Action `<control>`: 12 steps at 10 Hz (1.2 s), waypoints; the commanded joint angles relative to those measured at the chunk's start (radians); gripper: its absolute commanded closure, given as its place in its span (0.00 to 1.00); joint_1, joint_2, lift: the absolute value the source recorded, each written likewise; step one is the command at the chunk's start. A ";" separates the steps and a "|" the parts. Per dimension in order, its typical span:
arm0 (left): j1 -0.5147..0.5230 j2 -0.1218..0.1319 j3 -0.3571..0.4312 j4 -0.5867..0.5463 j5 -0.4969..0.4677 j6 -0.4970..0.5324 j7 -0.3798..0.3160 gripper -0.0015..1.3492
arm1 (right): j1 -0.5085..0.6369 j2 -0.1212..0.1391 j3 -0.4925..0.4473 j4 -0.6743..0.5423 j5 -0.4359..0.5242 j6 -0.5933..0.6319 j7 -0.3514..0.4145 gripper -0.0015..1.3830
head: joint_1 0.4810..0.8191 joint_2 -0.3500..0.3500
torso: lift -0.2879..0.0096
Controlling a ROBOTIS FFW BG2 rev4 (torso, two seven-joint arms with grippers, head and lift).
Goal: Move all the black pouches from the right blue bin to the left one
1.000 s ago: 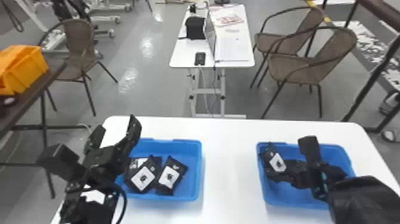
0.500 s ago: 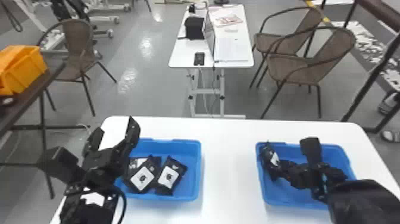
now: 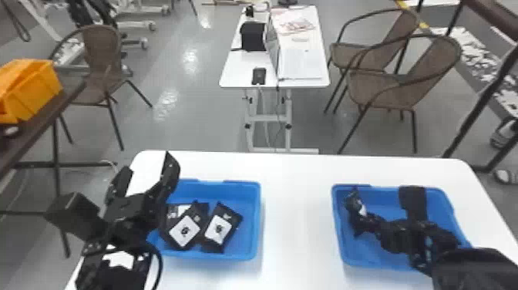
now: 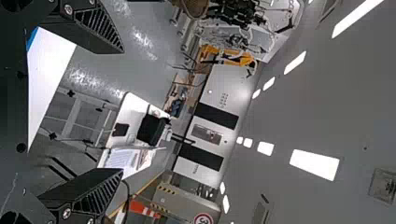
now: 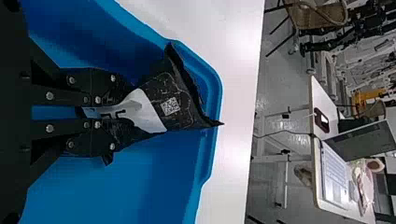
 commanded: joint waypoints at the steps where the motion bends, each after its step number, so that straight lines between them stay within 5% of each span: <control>1: -0.001 -0.003 -0.002 0.000 0.003 -0.005 0.000 0.09 | 0.067 0.003 0.000 -0.121 -0.017 0.031 -0.004 0.78 | 0.63 0.60 | 1.00; 4: 0.000 -0.002 -0.003 -0.005 0.024 0.003 -0.001 0.09 | 0.308 0.012 0.000 -0.603 -0.049 0.160 -0.006 0.78 | 0.63 0.61 | 1.00; 6: -0.006 0.003 -0.011 -0.008 0.040 0.015 -0.004 0.09 | 0.331 0.017 0.004 -0.741 -0.103 0.191 -0.006 0.78 | 0.63 0.62 | 1.00; 9: -0.035 0.055 -0.048 -0.014 0.074 0.043 -0.006 0.09 | 0.196 0.017 0.116 -0.704 -0.200 0.159 0.019 0.78 | 0.63 0.67 | 1.00; 12: -0.081 0.055 -0.077 -0.031 0.080 0.144 -0.054 0.09 | 0.036 0.017 0.265 -0.580 -0.262 0.130 0.045 0.78 | 0.63 0.74 | 1.00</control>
